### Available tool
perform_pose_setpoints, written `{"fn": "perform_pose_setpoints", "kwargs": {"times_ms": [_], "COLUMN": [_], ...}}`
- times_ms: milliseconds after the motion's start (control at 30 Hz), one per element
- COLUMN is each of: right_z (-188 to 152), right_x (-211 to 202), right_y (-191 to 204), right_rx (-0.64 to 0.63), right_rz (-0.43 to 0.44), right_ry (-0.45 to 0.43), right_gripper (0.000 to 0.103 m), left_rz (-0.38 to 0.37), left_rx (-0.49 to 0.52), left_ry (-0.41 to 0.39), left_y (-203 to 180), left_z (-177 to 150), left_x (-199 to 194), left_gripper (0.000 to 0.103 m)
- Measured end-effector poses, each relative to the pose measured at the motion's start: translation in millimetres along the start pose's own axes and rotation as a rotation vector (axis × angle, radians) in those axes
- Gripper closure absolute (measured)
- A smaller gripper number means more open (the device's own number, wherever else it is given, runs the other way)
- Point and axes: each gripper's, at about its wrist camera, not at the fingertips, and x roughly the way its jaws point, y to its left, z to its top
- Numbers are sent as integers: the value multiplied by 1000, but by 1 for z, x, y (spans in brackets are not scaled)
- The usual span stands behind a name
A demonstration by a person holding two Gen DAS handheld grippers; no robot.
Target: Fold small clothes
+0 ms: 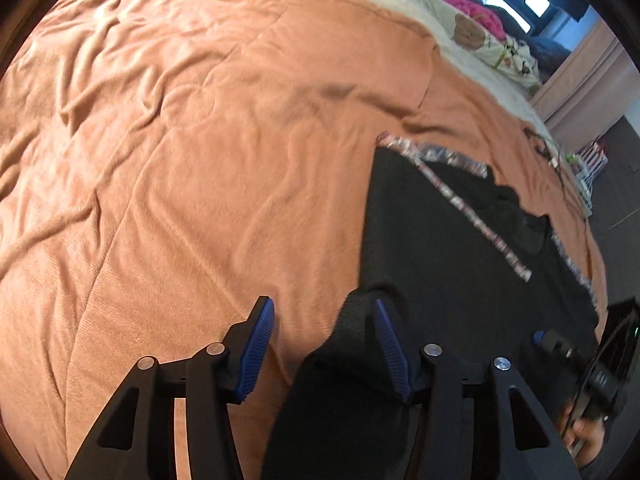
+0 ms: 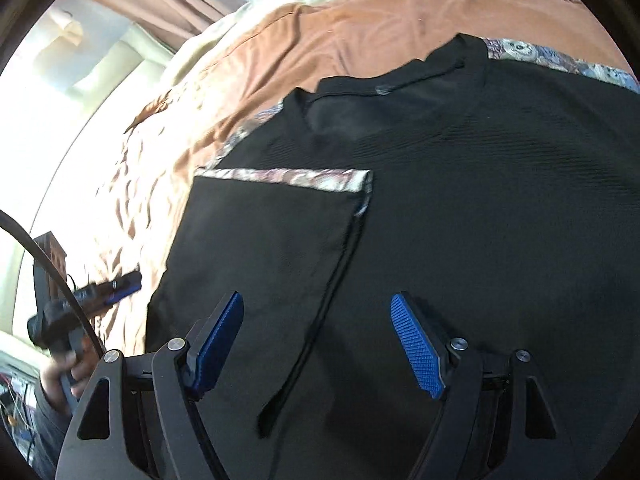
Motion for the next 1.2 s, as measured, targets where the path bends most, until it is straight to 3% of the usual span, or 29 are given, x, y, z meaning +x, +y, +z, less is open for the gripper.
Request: {"fn": "perform_pose_setpoints", "kwargs": {"times_ms": [67,233,300,333,500,600,767,933,1033,1067,1133,1167,1200], "right_z": [1,11,17,21,37,39,36,35,31,28,24,21,20], "right_x": [3,10,16,20,37,36,30,18,5,-2,-14,-21,-31], "right_y": [-5,-2,-2,-1,-2,0,-6,-14,-14,-15,-19,-20,-22], "right_rx": [6,4,-5,-12,-37,-51,-42,3,-34,-41,-42,-43,-47], "right_rz": [-4,-11,-16,-23,-49,-64,-169,-95,-100,-102,-99,-99,-105], "right_ry": [-6,-16,-16,-15,17,1,-48,-25,-24,-29,-32,-42,-58], "right_gripper": [28,43,54,58,97,103,103,103,103,99,77,54,38], "left_rz": [-7,-70,-55,-51,-36,-36,-22,19,33,34,42,41,39], "left_rx": [12,54,76,80,62,46,17,28,23,22,22,25,32], "left_ry": [16,41,66,84,72,83,90,83,69,63,50,42,29], "left_y": [0,-7,-11,-11,-2,4,2,-1,0,-1,-3,-6,-10], "left_z": [-3,-8,-11,-13,-11,-12,-11,-10,-12,-13,-15,-16,-18], "left_x": [9,23,30,33,28,29,31,22,15,12,6,2,-4], "left_gripper": [55,60,85,88,95,95,93,80,76,75,70,62,53]}}
